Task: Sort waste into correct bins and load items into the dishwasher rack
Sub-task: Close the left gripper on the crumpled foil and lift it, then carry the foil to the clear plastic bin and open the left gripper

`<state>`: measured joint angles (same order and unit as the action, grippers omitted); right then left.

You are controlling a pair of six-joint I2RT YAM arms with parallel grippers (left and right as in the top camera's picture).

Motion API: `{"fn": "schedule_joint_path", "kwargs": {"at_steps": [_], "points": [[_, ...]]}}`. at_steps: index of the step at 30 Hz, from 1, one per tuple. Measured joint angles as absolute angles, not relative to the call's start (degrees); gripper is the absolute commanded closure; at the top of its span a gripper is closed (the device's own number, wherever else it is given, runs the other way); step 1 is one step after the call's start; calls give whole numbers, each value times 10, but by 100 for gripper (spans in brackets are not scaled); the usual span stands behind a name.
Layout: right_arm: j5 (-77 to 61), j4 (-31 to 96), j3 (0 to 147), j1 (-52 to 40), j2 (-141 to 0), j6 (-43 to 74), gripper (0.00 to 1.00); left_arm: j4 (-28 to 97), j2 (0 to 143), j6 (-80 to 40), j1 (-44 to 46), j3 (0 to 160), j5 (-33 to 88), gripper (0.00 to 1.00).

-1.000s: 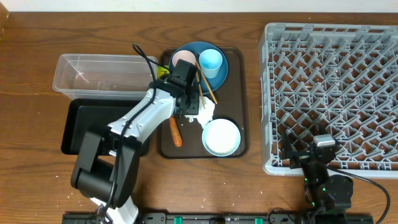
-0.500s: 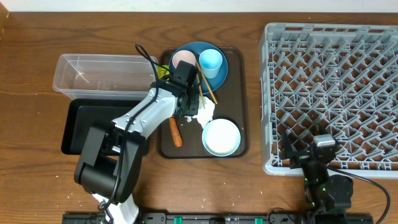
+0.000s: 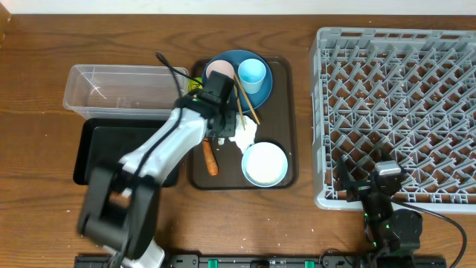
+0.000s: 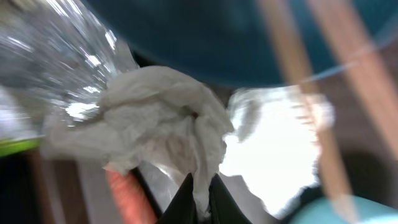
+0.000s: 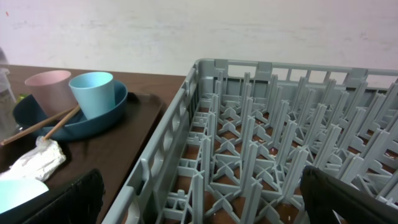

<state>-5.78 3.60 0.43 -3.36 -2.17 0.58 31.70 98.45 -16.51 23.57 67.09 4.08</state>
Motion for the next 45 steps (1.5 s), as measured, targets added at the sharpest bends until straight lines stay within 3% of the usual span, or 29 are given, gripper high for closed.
{"fn": "schedule_joint_path", "kwargs": {"at_steps": [5,12,24,30,40,42,44,45], "points": [[-58,36,4,-34,-22,6,1,301,848,-165,236,671,16,94],[-58,36,4,-34,-22,6,1,300,728,-165,236,671,-143,94],[-58,36,4,-34,-22,6,1,314,801,-176,183,671,-257,94],[-58,36,4,-34,-22,6,1,285,880,-209,110,671,-249,94],[-58,36,4,-34,-22,6,1,220,995,-225,-20,671,-106,93],[-58,36,4,-34,-22,6,1,214,1010,-225,-40,671,-77,84],[-58,36,4,-34,-22,6,1,211,1019,-227,-57,671,-48,83],[-58,36,4,-34,-22,6,1,211,1020,-228,-63,671,-37,78]]}}
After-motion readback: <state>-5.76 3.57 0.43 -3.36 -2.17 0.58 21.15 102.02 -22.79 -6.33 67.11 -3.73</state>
